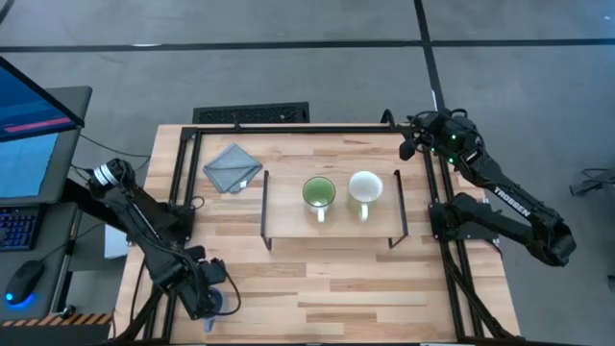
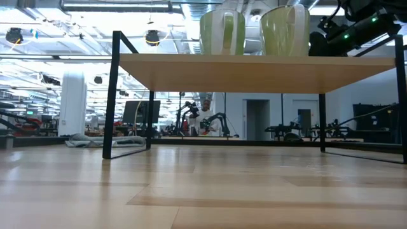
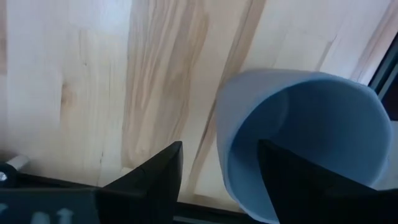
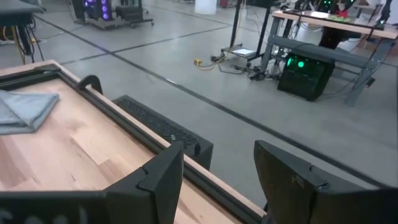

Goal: Stack small to large cups/mugs on shelf
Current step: Put the blue mug on the shelf

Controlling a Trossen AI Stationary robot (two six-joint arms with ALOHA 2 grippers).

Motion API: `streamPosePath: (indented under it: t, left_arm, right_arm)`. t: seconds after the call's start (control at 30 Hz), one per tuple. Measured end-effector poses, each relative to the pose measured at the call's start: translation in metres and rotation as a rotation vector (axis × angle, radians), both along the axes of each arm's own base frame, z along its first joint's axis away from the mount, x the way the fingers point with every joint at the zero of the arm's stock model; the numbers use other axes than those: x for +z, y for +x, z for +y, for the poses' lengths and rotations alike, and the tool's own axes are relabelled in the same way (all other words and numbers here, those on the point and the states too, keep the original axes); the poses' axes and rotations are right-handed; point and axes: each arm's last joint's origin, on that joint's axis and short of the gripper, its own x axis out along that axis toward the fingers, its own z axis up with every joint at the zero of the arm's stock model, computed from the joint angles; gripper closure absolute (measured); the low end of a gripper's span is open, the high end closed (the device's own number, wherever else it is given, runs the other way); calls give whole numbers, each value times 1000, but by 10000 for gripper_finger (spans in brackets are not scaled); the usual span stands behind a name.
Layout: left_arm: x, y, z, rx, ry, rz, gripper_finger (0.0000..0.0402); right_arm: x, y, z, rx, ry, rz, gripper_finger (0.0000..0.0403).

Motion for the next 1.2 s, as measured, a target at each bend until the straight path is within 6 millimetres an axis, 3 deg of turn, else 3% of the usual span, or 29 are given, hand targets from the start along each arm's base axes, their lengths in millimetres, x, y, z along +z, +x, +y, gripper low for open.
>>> streamPosePath:
  t: [0.23,0.6,0.97,1.2]
  left_arm:
    - [-2,1,-1,1,21,-10,202]
    - [-29,5,-9,-50,49,140,202]
    - [-30,13,-3,-27,77,114,202]
    - [-30,21,4,-118,92,91,202]
  right_arm:
    - [0,3,2,22,6,-6,182]
    - [0,8,7,69,-2,-4,182]
    - [0,9,7,68,8,-14,182]
    - [0,9,7,67,8,-14,182]
